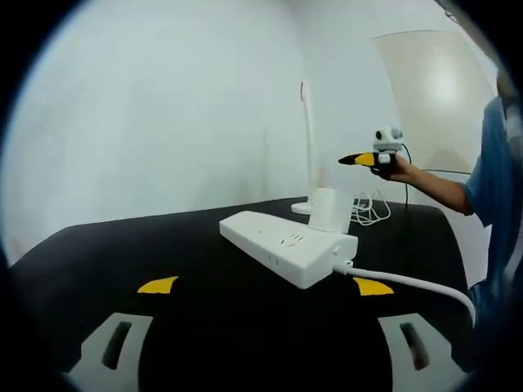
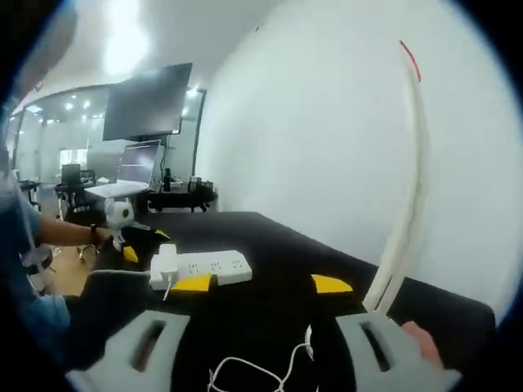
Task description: Insert the desk lamp plug into the socket, turn on the power strip switch, turn on the lamp switch, then turn off the lamp switch, turn off the power strip switch, and remove the plug from the socket.
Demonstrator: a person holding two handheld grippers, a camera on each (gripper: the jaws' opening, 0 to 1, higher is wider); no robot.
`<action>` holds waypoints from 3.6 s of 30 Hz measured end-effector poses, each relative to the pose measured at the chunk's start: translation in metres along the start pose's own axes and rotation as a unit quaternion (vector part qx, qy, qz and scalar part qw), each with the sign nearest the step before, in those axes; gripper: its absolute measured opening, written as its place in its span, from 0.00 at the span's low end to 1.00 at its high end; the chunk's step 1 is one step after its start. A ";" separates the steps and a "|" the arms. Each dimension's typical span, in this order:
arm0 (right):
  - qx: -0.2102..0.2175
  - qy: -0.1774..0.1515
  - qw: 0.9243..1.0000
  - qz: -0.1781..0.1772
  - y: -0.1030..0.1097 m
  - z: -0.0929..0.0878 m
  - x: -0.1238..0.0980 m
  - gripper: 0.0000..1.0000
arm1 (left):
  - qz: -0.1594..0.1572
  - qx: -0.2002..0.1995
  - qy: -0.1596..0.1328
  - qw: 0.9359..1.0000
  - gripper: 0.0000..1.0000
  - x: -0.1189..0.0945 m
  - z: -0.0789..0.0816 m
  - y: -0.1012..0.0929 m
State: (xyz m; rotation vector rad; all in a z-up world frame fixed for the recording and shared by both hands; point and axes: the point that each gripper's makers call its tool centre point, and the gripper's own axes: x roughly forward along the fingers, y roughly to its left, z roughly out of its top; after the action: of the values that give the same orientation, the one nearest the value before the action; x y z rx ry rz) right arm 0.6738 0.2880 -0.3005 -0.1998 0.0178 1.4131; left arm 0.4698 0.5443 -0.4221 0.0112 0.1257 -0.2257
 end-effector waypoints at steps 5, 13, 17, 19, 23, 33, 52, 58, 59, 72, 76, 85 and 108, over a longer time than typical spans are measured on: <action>-0.031 0.008 0.999 0.009 0.016 -0.002 -0.002 0.54 | 0.000 0.000 -0.005 1.000 0.81 0.002 0.002 0.000; -0.034 0.011 0.999 0.017 0.029 -0.012 -0.007 0.54 | 0.002 0.003 -0.001 1.000 0.81 0.004 0.001 0.002; -0.033 0.004 0.999 0.021 0.036 -0.015 -0.011 0.54 | 0.000 0.003 0.002 1.000 0.81 0.005 0.000 0.001; -0.033 -0.001 0.999 0.023 0.039 -0.016 -0.013 0.54 | -0.001 0.005 0.005 1.000 0.81 0.005 -0.001 0.001; -0.039 -0.008 0.999 0.027 0.045 -0.016 -0.016 0.55 | -0.002 0.004 0.003 1.000 0.81 0.004 0.000 0.002; -0.056 -0.006 0.998 0.033 0.068 -0.032 -0.024 0.55 | -0.002 0.005 0.005 1.000 0.82 0.004 -0.001 0.000; -0.049 -0.040 0.998 0.014 0.086 -0.055 -0.042 0.56 | -0.002 0.007 0.015 1.000 0.82 0.005 -0.004 -0.003; -0.051 -0.058 0.997 0.001 0.083 -0.058 -0.044 0.56 | -0.003 0.008 0.022 1.000 0.81 0.005 -0.006 -0.010; -0.049 -0.055 0.997 -0.004 0.081 -0.060 -0.045 0.56 | -0.004 0.008 0.025 1.000 0.81 0.005 -0.007 -0.011; -0.059 -0.067 0.996 -0.024 0.079 -0.064 -0.048 0.56 | -0.014 -0.033 0.019 0.999 0.81 0.001 0.002 -0.003; -0.070 -0.068 0.995 -0.025 0.080 -0.063 -0.048 0.56 | -0.015 -0.033 0.011 0.999 0.81 0.001 0.011 -0.002; -0.070 -0.069 0.995 -0.024 0.080 -0.064 -0.048 0.56 | -0.022 -0.041 -0.008 0.999 0.80 0.011 0.039 -0.013; -0.100 -0.072 0.992 0.008 0.100 -0.060 -0.048 0.55 | -0.027 -0.030 -0.003 0.999 0.76 0.034 0.035 -0.036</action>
State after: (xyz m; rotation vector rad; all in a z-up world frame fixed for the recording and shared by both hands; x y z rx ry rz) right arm 0.5744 0.2465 -0.3665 -0.2624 -0.2428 1.4423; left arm 0.4993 0.5002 -0.3916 -0.0536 0.1265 -0.2766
